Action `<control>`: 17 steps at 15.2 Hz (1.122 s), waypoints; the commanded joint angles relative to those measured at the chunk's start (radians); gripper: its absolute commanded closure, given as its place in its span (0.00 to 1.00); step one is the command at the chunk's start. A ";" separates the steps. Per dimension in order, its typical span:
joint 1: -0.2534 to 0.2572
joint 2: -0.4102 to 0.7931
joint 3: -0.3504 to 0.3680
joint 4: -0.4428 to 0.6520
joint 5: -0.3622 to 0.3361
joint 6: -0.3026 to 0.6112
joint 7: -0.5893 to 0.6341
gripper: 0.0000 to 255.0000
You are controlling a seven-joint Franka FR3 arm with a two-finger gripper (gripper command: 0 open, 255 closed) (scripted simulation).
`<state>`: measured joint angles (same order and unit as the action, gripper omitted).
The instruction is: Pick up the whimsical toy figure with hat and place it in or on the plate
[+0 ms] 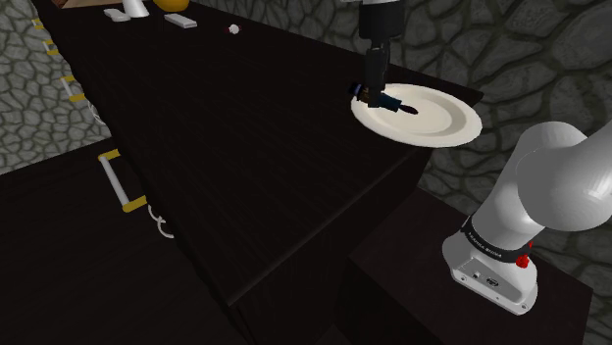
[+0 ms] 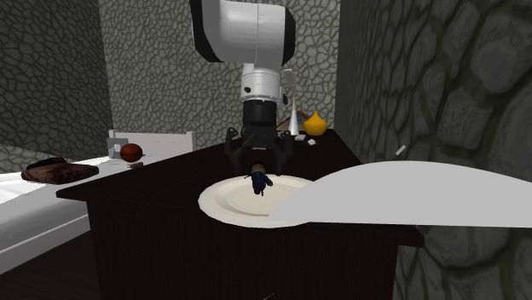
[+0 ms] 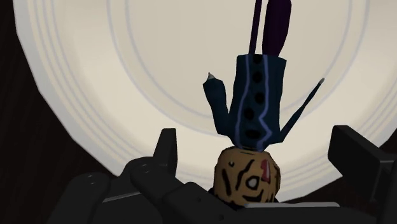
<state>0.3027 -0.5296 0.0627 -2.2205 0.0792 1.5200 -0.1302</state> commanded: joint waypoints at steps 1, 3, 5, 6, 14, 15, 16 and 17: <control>0.000 0.000 0.000 -0.001 0.000 0.001 0.000 0.00; 0.000 0.000 0.000 -0.001 0.000 0.001 0.000 0.00; 0.000 0.000 0.000 -0.001 0.000 0.001 0.000 1.00; 0.000 0.000 0.000 -0.001 0.000 0.001 0.000 1.00; 0.000 0.001 0.000 0.014 0.000 -0.012 0.001 1.00; 0.000 0.003 -0.001 0.028 0.000 -0.026 0.001 1.00; 0.000 0.005 -0.001 0.044 -0.001 -0.039 0.002 1.00; 0.000 0.007 -0.001 0.059 -0.001 -0.052 0.003 1.00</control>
<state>0.3033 -0.5232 0.0635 -2.1749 0.0796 1.4814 -0.1256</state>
